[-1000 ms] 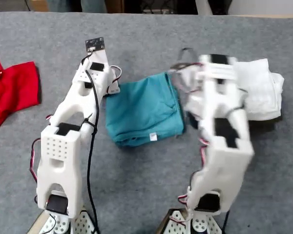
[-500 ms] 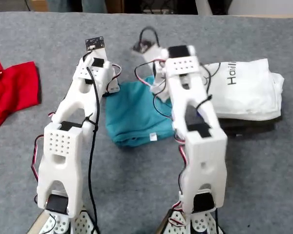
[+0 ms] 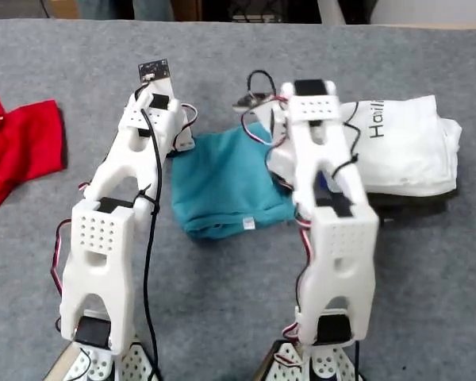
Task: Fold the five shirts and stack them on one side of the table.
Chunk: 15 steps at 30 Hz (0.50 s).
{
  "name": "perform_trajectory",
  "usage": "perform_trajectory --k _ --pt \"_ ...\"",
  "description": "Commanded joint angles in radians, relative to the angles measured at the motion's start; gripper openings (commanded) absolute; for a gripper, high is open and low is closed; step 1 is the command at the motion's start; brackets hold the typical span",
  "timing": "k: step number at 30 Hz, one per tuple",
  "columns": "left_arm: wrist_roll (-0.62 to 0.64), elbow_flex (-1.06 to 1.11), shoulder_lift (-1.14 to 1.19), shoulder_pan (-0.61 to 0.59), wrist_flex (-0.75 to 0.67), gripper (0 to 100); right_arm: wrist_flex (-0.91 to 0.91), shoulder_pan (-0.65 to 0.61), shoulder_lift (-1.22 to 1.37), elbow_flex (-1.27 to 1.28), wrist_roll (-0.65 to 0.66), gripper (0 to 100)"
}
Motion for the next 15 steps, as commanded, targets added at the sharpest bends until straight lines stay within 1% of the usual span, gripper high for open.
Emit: perform_trajectory --k 1,4,6,8,9,10,12,15 --pt "0.006 -0.030 0.012 -0.007 0.009 3 0.003 0.068 -0.191 0.263 0.094 1.3" --pt "0.006 -0.054 0.037 -0.005 0.020 3 -0.020 0.192 -0.335 0.415 0.192 1.3" --pt "0.006 -0.079 0.049 -0.002 0.046 3 -0.044 0.278 -0.424 0.446 0.236 1.4" --pt "0.006 -0.105 0.061 -0.002 0.068 3 -0.064 0.310 -0.503 0.435 0.241 1.4" --pt "0.005 -0.113 0.069 -0.002 0.072 3 -0.063 0.298 -0.536 0.424 0.236 1.4" --pt "0.005 -0.116 0.075 -0.001 0.072 3 -0.064 0.259 -0.568 0.414 0.207 1.5" --pt "0.005 -0.116 0.075 -0.001 0.072 3 -0.091 0.150 -0.611 0.386 0.094 1.5" --pt "0.005 -0.117 0.075 -0.001 0.072 3 -0.241 -0.006 -0.607 0.374 -0.114 1.5"
